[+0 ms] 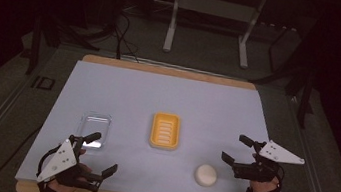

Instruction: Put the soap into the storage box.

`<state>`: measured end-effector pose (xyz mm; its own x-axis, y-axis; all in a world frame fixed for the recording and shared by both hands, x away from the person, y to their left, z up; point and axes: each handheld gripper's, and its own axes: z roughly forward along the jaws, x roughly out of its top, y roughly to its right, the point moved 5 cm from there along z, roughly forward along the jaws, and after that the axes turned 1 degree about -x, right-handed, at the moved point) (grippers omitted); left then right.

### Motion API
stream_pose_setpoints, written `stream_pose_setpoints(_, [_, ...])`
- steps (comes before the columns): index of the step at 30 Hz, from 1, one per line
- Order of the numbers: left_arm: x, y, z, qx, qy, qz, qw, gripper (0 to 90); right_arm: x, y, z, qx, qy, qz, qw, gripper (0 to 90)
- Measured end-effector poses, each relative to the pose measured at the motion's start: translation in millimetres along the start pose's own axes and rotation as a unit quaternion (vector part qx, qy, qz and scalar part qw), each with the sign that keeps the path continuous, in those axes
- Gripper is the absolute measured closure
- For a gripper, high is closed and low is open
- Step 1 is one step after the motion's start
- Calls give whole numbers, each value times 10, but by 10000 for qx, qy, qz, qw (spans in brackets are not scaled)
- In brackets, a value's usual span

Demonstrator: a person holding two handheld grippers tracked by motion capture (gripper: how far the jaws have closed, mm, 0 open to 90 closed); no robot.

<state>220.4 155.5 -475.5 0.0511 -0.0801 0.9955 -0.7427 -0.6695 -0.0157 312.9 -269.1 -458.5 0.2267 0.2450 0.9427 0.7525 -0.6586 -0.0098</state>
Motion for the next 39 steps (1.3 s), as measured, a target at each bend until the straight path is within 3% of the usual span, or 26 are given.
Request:
stream_pose_setpoints(8, [-4,0,-3,38,-46,33,10000,1,46,-17,22,348,-40,-81,9994,98])
stream_pose_setpoints(9, [-12,-1,-3,45,-79,60,9999,1,78,-4,12,550,-90,-155,9983,99])
stream_pose_setpoints(13, [-16,-4,-7,64,-82,50,9999,1,99,37,-4,785,-196,-211,9965,98])
stream_pose_setpoints(14, [-18,-8,-9,70,-87,44,9999,1,111,79,-25,1001,-351,-249,9940,99])
stream_pose_setpoints(15, [-22,-12,-8,95,-100,50,9999,1,113,93,-31,1069,-426,-251,9930,99])
stream_pose_setpoints(17, [-25,-15,-8,97,-111,55,9999,1,116,112,-42,1049,-476,-305,9929,99])
stream_pose_setpoints(24, [-48,-16,-1,86,-195,57,9998,1,120,147,-80,1227,-764,-649,9874,99])
stream_pose_setpoints(25, [-51,-15,0,84,-203,51,9997,1,112,137,-77,1258,-874,-721,9856,99])
stream_pose_setpoints(26, [-51,-10,1,83,-193,30,9998,1,96,110,-71,1359,-1138,-783,9810,99])
stream_pose_setpoints(27, [-53,-9,0,81,-197,33,9998,1,96,110,-71,1359,-1138,-783,9810,99])
stream_pose_setpoints(29, [-56,-8,-1,79,-210,35,9997,1,75,88,-56,1453,-1441,-873,9749,99])
stream_pose_setpoints(30, [-58,-9,-2,77,-220,45,9997,1,75,88,-56,1453,-1441,-873,9749,99])
stream_pose_setpoints(31, [-60,-9,-3,76,-235,53,9997,1,64,79,-54,1476,-1560,-926,9723,99])
stream_pose_setpoints(32, [-62,-9,-3,75,-242,49,9997,1,29,62,-40,1566,-1870,-1049,9641,99])
stream_pose_setpoints(33, [-63,-8,-3,73,-247,54,9997,1,29,62,-40,1566,-1870,-1049,9641,99])
stream_pose_setpoints(34, [-63,-8,-3,72,-254,65,9996,1,9,52,-34,1569,-2013,-1114,9604,99])
stream_pose_setpoints(35, [-64,-7,-2,70,-253,64,9996,1,-15,43,-24,1568,-2177,-1172,9562,99])
stream_pose_setpoints(36, [-66,-7,0,71,-269,70,9996,1,-51,34,-16,1588,-2425,-1281,9485,99])
stream_pose_setpoints(37, [-68,-9,0,64,-286,87,9995,1,-63,29,-11,1588,-2532,-1304,9453,99])
stream_pose_setpoints(38, [-68,-9,0,64,-286,87,9995,1,-63,29,-11,1588,-2532,-1304,9453,99])
stream_pose_setpoints(39, [-68,-7,4,63,-277,77,9996,1,-69,31,-7,1560,-2617,-1327,9432,99])
